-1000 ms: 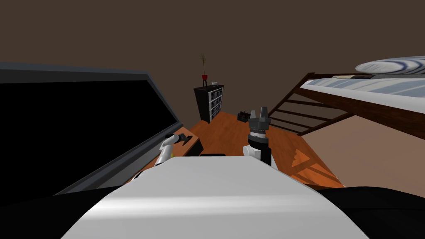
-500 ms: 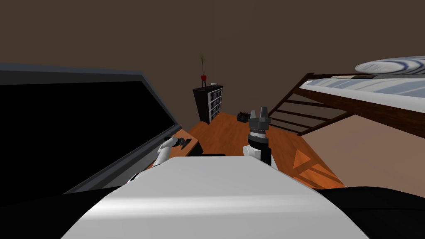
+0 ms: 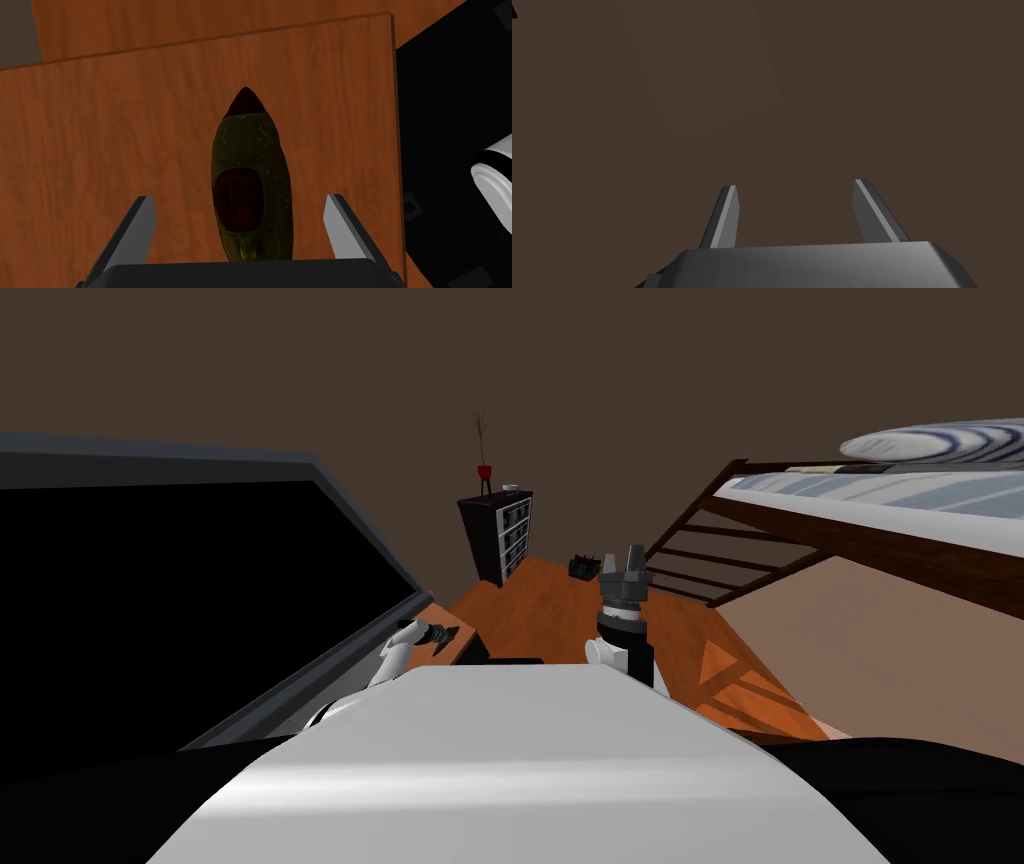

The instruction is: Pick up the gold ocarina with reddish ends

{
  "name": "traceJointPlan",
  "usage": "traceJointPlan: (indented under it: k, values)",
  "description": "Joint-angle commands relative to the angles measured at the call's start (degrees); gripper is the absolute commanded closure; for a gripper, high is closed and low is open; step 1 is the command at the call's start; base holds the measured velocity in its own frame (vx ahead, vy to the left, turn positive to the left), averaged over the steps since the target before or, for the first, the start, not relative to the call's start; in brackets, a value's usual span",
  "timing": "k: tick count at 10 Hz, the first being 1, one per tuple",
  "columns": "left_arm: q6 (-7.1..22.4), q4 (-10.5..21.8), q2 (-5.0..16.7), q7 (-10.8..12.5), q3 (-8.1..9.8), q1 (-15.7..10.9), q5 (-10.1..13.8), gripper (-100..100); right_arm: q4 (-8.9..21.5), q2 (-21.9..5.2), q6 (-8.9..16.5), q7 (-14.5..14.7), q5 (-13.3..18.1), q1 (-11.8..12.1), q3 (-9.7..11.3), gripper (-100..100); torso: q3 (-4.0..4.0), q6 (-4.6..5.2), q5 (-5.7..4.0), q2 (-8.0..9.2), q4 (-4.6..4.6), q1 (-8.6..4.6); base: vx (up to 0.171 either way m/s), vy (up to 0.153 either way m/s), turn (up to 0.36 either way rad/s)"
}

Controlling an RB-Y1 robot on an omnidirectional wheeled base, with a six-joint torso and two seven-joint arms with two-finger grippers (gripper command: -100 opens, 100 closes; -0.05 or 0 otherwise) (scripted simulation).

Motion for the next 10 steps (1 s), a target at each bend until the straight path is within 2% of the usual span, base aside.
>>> traceJointPlan:
  k: [1,2,4,5,7,8,9,10]
  values:
    - [-0.92,0.74,-0.11,2.86,-0.41,-0.51,-0.74,-100,0.00,0.00,0.00,0.00,0.00,0.00,0.00,0,0.00,0.00,0.00,0.00,0.00,0.00,-0.072,0.091,-0.241]
    - [-2.68,2.81,-0.20,4.46,-1.23,-1.79,-2.23,-100,0.00,0.00,0.00,0.00,0.00,0.01,-0.01,0,0.06,-0.07,0.03,0.10,0.02,0.07,-0.098,0.096,-0.272]
    - [-2.68,2.81,-0.20,7.04,-1.23,-1.79,-2.23,-100,0.01,0.00,0.00,0.00,0.00,0.01,-0.01,0,0.12,-0.08,0.03,0.20,0.05,0.08,-0.070,0.057,-0.131]
    - [-4.43,4.88,-0.29,9.17,-2.06,-3.06,-3.72,-100,0.00,0.00,0.00,0.00,0.00,0.02,-0.01,0,0.07,-0.10,0.01,0.10,0.02,-0.05,-0.080,0.082,-0.245]
    - [-4.43,4.88,-0.29,11.16,-2.06,-3.06,-3.72,-100,0.00,0.00,0.00,0.00,0.00,0.01,-0.01,0,0.10,-0.08,0.03,0.15,0.04,0.07,-0.050,0.049,-0.143]
    - [-6.18,6.95,-0.38,13.43,-2.88,-4.34,-5.22,-100,0.00,0.00,0.00,0.00,0.00,0.02,-0.01,0,0.01,-0.11,0.00,-0.02,0.00,-0.09,-0.069,0.074,-0.232]
    - [-6.18,6.95,-0.38,14.87,-2.88,-4.34,-5.22,-100,0.00,0.00,0.00,0.00,0.00,0.01,-0.01,0,0.05,-0.04,0.02,0.08,0.01,0.05,-0.097,0.079,-0.210]
    - [-6.18,6.95,-0.38,15.28,-2.88,-4.34,-5.22,-100,0.00,0.00,0.00,0.00,0.00,0.01,-0.01,0,0.10,-0.09,0.03,0.16,0.03,0.07,-0.053,0.024,-0.024]
